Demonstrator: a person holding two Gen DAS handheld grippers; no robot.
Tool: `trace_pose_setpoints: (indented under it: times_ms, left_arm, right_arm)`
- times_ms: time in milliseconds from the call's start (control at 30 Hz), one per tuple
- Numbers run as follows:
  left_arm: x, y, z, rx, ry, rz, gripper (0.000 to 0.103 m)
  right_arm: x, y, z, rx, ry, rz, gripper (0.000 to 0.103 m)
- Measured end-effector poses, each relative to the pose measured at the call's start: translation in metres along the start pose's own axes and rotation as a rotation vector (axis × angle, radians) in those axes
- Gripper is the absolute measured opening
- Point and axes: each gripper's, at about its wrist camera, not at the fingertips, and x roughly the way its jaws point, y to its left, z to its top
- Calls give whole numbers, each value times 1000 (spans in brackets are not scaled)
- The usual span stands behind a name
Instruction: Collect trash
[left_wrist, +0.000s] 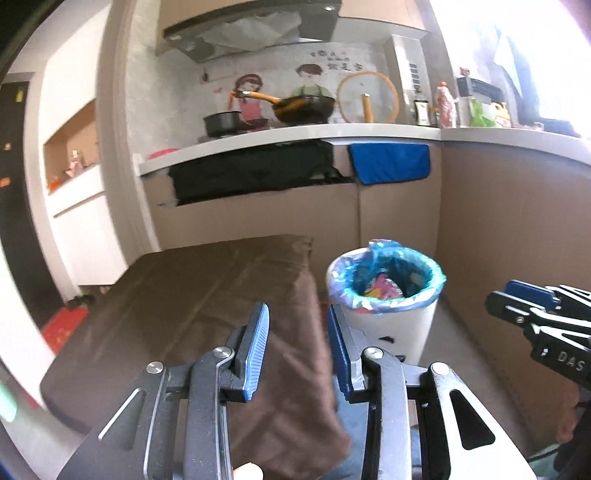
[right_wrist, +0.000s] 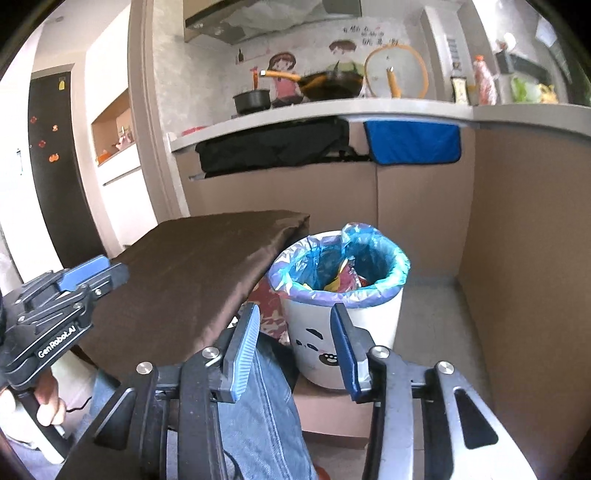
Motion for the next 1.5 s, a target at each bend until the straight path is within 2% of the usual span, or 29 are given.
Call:
trace_pose_setpoints:
  times_ms: [133, 333, 733, 1500]
  left_arm:
    - [-16, 17, -13, -50, 17, 23, 34]
    - [-29, 25, -28, -71, 29, 59, 34]
    - [-38, 30, -36, -117, 44, 90, 34]
    - [-40, 22, -36, -78, 56, 69, 34]
  right_arm:
    - [-21, 15, -12, -28, -61, -53, 40]
    - [-38, 23, -16, -68, -114, -139, 41]
    - [-45, 31, -23, -75, -112, -179, 43]
    - [-54, 23, -23, -41, -123, -196, 43]
